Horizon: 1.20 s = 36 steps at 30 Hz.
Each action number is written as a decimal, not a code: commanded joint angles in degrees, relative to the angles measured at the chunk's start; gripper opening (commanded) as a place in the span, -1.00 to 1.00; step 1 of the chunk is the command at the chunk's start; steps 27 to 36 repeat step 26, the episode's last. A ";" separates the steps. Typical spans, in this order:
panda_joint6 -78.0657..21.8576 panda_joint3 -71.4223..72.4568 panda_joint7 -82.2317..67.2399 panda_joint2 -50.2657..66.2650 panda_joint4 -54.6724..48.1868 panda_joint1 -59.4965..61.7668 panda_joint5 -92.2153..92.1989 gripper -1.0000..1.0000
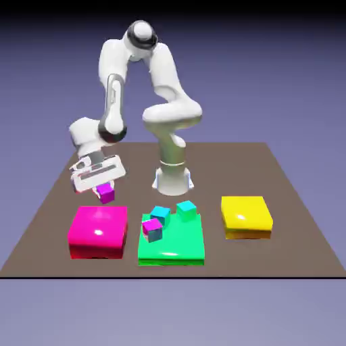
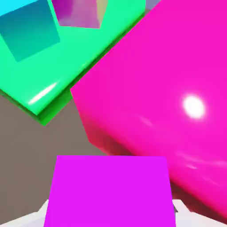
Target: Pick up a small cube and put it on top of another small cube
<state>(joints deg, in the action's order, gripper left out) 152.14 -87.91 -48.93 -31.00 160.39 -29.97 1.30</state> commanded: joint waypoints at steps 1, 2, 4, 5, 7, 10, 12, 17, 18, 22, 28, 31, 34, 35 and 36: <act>-0.05 0.55 0.27 -0.58 -0.43 -2.08 -0.48 -1.00; -0.17 1.10 0.54 -1.17 -0.87 -4.16 -0.95 -1.00; -0.40 2.20 1.08 -2.33 -1.73 -8.31 -1.89 -1.00; -0.51 2.75 1.35 -2.91 -2.16 -10.39 -2.36 -1.00; -0.74 3.85 1.89 -4.08 -3.03 -14.54 -3.30 -1.00; -1.08 5.50 2.69 -5.82 -4.33 -20.77 -4.72 -1.00; -0.59 4.42 1.17 -7.06 -4.37 -23.03 -5.38 -1.00; 4.43 -2.76 0.53 -7.64 -4.54 -31.32 -5.19 -1.00; 5.68 -4.55 0.37 -7.79 -4.58 -33.40 -5.14 -1.00; 10.71 -11.73 -0.28 -8.38 -4.75 -41.70 -4.95 -1.00; 9.99 -10.70 -0.18 -8.29 -4.73 -40.51 -4.98 1.00; 9.99 -10.70 -0.18 -8.29 -4.73 -40.51 -4.98 1.00; 9.99 -10.70 -0.18 -8.29 -4.73 -40.51 -4.98 1.00; 9.99 -10.70 -0.18 -8.29 -4.73 -40.51 -4.98 1.00; 9.99 -10.70 -0.18 -8.29 -4.73 -40.51 -4.98 1.00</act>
